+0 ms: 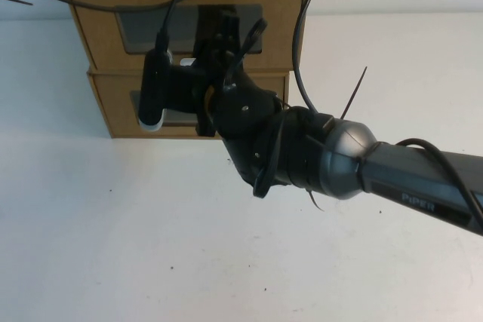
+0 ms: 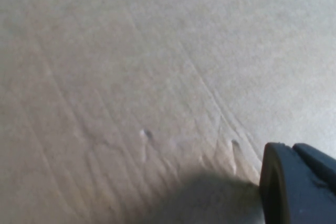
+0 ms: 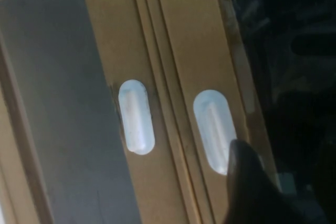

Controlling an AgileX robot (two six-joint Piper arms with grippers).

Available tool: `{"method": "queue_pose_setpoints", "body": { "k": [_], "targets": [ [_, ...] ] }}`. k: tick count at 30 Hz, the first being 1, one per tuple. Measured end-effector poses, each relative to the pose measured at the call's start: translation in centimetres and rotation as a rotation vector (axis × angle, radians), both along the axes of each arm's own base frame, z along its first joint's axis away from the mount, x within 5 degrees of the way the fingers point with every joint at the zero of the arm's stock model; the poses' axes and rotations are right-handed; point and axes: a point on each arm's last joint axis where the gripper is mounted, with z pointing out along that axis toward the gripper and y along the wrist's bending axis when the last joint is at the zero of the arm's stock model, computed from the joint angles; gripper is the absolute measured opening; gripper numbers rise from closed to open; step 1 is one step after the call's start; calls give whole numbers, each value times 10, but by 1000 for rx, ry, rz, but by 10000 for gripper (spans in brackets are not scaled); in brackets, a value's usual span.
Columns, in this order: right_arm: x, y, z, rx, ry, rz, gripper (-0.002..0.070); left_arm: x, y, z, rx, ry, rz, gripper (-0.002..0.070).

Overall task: Open the shoe box
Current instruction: 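Pull the top drawer of the cardboard box fully open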

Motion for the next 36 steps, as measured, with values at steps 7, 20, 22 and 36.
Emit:
{"method": "queue_pose_setpoints", "body": {
  "k": [7,20,22,36],
  "targets": [
    [-1,2,-1,3,8,25,250,0,0,0,-13,15,14,-5],
    [-1,5,-9,11,41,35,250,0,0,0,-15,17,14,-5],
    [1,5,-14,2,46,19,250,0,0,0,-15,17,14,-5],
    [6,7,-24,-27,49,58,249,0,0,0,-15,17,14,-5]
  ]
}}
